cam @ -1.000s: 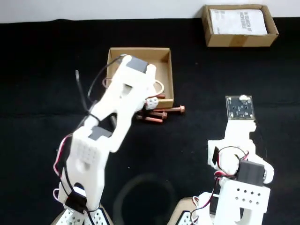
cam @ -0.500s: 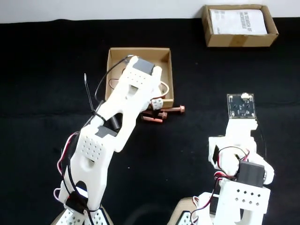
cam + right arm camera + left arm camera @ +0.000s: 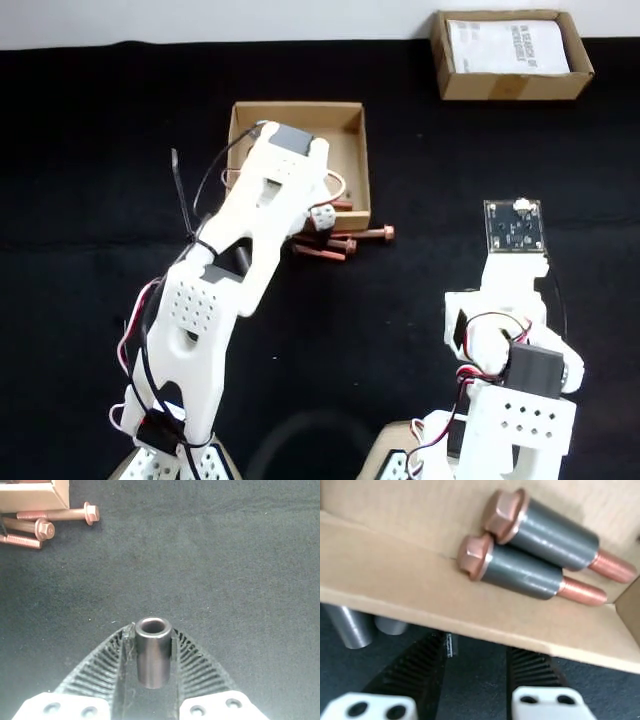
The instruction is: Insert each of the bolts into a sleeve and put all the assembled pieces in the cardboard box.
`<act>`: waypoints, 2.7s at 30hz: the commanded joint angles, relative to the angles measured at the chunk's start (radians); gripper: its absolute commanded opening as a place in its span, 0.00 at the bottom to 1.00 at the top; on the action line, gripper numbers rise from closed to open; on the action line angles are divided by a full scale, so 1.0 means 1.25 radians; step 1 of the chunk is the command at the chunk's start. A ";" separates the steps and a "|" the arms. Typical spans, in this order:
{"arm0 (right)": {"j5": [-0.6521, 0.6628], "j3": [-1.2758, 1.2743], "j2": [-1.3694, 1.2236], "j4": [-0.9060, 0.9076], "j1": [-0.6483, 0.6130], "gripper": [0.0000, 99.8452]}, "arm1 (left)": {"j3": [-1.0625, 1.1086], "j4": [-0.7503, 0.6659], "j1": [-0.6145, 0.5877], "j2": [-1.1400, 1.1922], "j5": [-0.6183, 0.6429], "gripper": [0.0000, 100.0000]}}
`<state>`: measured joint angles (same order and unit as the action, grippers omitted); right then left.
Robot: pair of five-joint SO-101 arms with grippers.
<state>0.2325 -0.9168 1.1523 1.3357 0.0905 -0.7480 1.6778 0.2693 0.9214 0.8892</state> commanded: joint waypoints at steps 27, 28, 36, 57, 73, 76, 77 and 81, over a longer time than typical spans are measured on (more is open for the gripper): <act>0.002 0.010 0.012 -0.006 0.003 0.01 | 0.042 0.068 -0.072 0.051 0.004 0.15; 0.002 0.010 0.012 -0.004 0.003 0.01 | 0.052 0.068 -0.072 0.051 0.004 0.15; 0.063 0.013 0.017 0.041 0.003 0.01 | 0.088 0.069 -0.068 0.052 0.004 0.14; 0.092 0.013 0.018 0.042 0.003 0.01 | 0.109 0.070 -0.009 0.051 -0.097 0.01; -0.231 0.012 0.019 0.001 -0.257 0.01 | -0.019 0.069 0.021 -0.299 -0.307 0.01; -0.231 0.007 0.040 0.001 -0.300 0.01 | -0.002 0.070 0.021 -0.404 -0.352 0.01; -0.231 0.004 0.060 0.001 -0.319 0.01 | 0.010 0.070 0.021 -0.444 -0.363 0.01; -0.230 -0.041 0.148 -0.012 -0.379 0.01 | 0.089 0.070 0.020 -0.603 -0.398 0.01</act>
<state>-0.0468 -0.9383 1.2658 1.3326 -0.3345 -0.6774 1.7545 0.2785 0.3506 0.4212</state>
